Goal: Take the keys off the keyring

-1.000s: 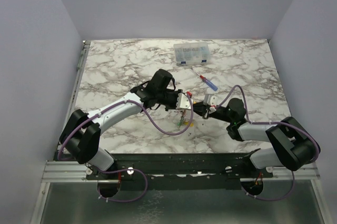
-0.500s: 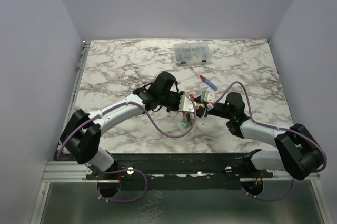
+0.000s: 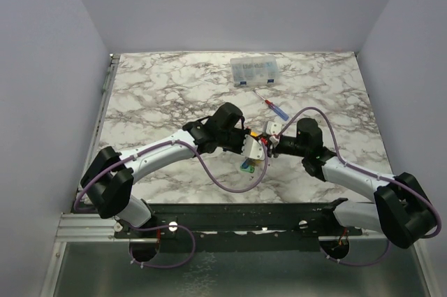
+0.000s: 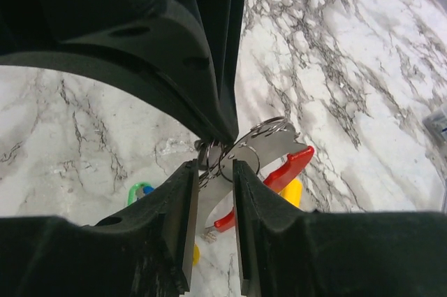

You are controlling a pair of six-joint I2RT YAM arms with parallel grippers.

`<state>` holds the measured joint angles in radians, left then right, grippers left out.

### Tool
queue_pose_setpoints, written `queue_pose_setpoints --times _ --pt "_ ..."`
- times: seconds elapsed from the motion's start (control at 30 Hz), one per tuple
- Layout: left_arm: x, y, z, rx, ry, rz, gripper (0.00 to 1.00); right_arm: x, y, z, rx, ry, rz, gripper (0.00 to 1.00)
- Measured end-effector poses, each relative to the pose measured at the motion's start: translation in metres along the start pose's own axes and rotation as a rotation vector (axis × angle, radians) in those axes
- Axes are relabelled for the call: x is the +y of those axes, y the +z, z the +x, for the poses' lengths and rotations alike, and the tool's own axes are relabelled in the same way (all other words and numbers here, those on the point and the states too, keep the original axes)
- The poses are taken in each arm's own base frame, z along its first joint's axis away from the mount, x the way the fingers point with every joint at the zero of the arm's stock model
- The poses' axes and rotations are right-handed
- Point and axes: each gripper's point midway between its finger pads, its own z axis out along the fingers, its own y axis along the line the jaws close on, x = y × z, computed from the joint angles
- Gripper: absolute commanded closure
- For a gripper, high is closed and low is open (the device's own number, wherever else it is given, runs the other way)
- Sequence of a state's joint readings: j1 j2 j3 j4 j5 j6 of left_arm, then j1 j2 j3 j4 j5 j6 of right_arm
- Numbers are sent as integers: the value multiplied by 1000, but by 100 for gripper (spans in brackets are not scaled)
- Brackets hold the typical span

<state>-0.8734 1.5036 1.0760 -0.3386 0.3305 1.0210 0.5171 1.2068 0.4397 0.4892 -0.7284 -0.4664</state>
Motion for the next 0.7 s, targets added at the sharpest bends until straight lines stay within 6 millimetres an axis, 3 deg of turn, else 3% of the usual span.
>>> queue_pose_setpoints --times 0.3,0.7 --pt "3 -1 2 15 51 -8 100 -1 -1 4 18 -8 6 64" --pt "3 -1 0 13 63 -6 100 -7 5 4 15 9 14 72"
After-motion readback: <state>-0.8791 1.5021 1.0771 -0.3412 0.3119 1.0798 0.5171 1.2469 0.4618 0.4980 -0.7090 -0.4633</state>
